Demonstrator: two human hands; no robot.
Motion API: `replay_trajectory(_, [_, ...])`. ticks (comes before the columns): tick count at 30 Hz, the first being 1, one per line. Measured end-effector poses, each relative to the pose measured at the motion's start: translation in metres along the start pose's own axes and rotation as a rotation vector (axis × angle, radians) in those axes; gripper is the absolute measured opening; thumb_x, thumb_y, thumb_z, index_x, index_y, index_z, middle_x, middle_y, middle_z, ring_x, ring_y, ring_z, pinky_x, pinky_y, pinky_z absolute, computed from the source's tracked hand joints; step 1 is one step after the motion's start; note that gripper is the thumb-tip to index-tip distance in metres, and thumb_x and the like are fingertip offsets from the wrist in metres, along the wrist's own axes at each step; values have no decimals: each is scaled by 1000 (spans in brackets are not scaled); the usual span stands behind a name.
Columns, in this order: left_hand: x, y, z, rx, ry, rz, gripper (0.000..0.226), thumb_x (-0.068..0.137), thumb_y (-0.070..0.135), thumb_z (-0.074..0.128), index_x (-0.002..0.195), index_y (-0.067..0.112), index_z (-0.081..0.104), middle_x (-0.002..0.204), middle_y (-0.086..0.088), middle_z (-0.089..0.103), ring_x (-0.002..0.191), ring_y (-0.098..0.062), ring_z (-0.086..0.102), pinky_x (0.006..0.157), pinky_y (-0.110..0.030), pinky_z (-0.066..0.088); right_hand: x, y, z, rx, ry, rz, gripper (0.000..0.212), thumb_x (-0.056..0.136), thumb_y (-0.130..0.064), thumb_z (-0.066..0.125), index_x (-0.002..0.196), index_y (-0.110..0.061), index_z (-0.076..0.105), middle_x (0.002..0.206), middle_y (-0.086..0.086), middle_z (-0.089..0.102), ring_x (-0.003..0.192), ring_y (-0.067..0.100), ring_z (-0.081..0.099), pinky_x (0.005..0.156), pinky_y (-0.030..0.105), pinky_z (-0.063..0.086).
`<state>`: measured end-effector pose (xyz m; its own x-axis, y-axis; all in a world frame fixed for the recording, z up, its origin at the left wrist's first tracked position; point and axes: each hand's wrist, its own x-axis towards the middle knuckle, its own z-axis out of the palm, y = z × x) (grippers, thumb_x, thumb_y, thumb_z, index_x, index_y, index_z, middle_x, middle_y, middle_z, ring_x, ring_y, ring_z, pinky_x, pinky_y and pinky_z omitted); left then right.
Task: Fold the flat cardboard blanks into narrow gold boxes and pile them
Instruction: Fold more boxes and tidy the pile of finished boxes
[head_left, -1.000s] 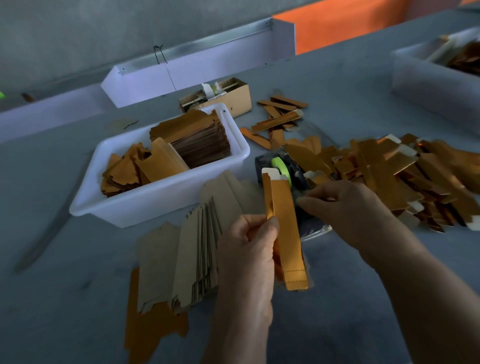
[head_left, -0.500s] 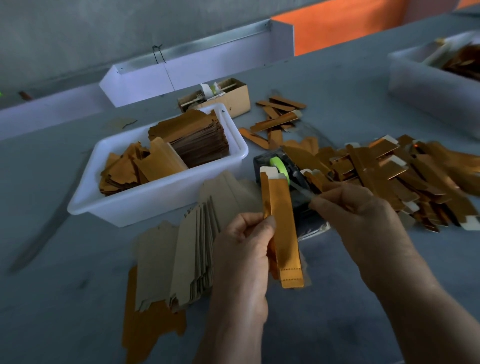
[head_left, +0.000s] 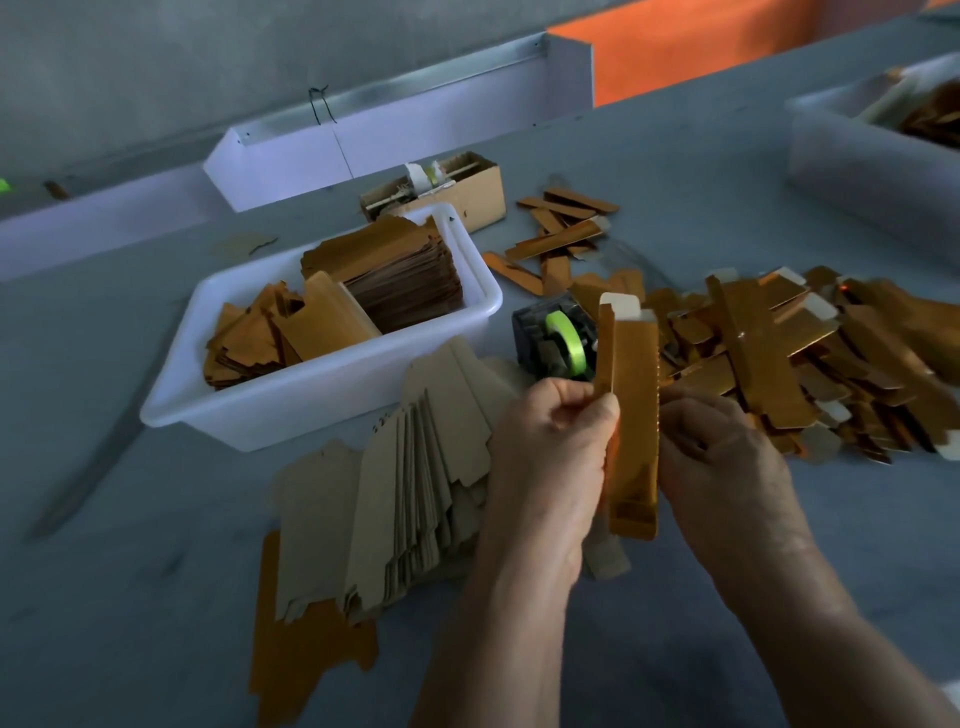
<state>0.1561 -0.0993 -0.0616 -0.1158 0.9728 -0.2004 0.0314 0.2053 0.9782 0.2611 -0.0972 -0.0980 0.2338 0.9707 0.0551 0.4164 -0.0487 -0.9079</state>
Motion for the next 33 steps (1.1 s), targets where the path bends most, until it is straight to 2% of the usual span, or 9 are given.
replay_trajectory(4, [2, -1, 0, 12, 41, -26, 4, 89, 21, 65, 87, 19, 67, 83, -1, 71, 74, -12, 67, 61, -22, 50, 0, 1, 0, 2, 6, -21, 5, 85, -21, 64, 81, -22, 67, 117, -6, 55, 109, 19, 53, 88, 42, 50])
replay_trajectory(10, [4, 2, 1, 92, 79, -14, 5, 89, 27, 65, 85, 24, 67, 77, 4, 70, 64, -2, 65, 52, -17, 50, 8, -3, 0, -282, 82, -160, 11, 86, -16, 67, 85, -7, 72, 107, -6, 54, 88, 8, 49, 60, 7, 29])
replay_trajectory(13, [3, 5, 3, 129, 107, 10, 4, 88, 24, 66, 86, 22, 69, 81, 1, 72, 75, -14, 69, 63, -26, 57, 4, 3, -7, -210, 67, -135, 7, 87, -14, 62, 83, -13, 68, 106, -1, 59, 80, 10, 51, 59, 13, 35])
replay_trajectory(16, [0, 6, 1, 88, 66, -6, 4, 88, 23, 66, 86, 21, 69, 84, 2, 73, 76, -11, 69, 61, -22, 55, -1, 1, -25, -13, 72, -124, 9, 86, -25, 58, 77, -27, 61, 90, -1, 59, 71, 9, 52, 56, 22, 35])
replay_trajectory(18, [-4, 7, -2, 68, 31, -7, 5, 89, 22, 65, 87, 20, 70, 82, 3, 72, 68, -7, 67, 55, -18, 51, -5, -8, -39, 175, 17, -129, 3, 78, -30, 61, 77, -28, 63, 82, -3, 62, 70, 9, 57, 57, 21, 42])
replay_trajectory(21, [-13, 6, -5, -40, -8, -34, 6, 88, 14, 65, 84, 13, 69, 74, -3, 71, 59, -9, 65, 55, -20, 53, -11, -21, -53, 383, -186, -161, 20, 65, -35, 58, 79, -28, 70, 81, -6, 68, 74, 4, 62, 58, 12, 50])
replay_trajectory(24, [-20, 6, -8, -140, -60, -75, 6, 87, 8, 65, 82, 9, 69, 80, -9, 74, 76, -20, 73, 73, -34, 60, -13, -25, -55, 357, -345, -241, 25, 62, -36, 57, 81, -32, 72, 79, -8, 69, 71, 4, 62, 56, 11, 49])
replay_trajectory(30, [-23, 6, -13, -180, -118, -115, 3, 85, 7, 67, 83, 7, 69, 82, -12, 74, 76, -21, 73, 69, -30, 60, -14, -28, -49, 248, -373, -325, 25, 66, -33, 55, 82, -36, 74, 81, -14, 70, 75, 2, 62, 56, 8, 46])
replay_trajectory(33, [-24, 7, -14, -213, -147, -126, 8, 85, 5, 66, 78, 6, 70, 77, -10, 74, 73, -21, 73, 66, -28, 60, -15, -32, -50, 129, -367, -326, 35, 65, -43, 52, 97, -51, 63, 85, -14, 68, 76, 2, 61, 60, 8, 47])
